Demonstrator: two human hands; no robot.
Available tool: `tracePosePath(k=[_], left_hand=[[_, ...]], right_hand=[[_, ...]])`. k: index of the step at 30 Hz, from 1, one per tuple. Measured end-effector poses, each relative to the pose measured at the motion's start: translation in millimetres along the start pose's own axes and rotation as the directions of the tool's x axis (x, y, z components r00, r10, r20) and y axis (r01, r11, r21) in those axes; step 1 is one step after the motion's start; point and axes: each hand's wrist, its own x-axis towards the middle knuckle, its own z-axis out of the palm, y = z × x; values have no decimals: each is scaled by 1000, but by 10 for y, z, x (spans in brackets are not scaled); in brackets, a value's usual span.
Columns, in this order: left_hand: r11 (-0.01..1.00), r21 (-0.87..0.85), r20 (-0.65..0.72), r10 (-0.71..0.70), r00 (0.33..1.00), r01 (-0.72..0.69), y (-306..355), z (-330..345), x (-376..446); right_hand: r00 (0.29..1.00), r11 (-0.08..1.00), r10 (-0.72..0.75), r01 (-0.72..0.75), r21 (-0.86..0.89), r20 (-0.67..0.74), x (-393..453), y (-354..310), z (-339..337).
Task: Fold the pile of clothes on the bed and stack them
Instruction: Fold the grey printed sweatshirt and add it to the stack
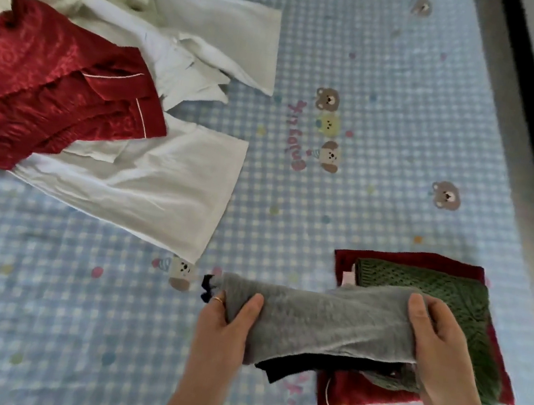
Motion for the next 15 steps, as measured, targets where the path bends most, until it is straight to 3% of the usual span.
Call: tracePosePath(k=[3,7,9,12,15], left_hand=[[995,61,114,72,991,-79,282,635,-90],[982,-20,235,189,953,-189,522,1251,-220],[982,-63,274,187,943,-177,428,1402,-276],[994,35,275,89,957,-102,-57,1605,-260],[975,219,217,-21,976,-27,-704,1763,-74]], right_hand=[[999,997,-22,26,76,-48,153,-283,-460],[972,980,-149,169,102,-180,245,-546,-1104],[956,975,-178,203,85,-235,249,-451,-1414],[941,989,-139,147,2,-308,293,30,-1679],[946,993,1,-41,-115,-325,407,771,-1668]])
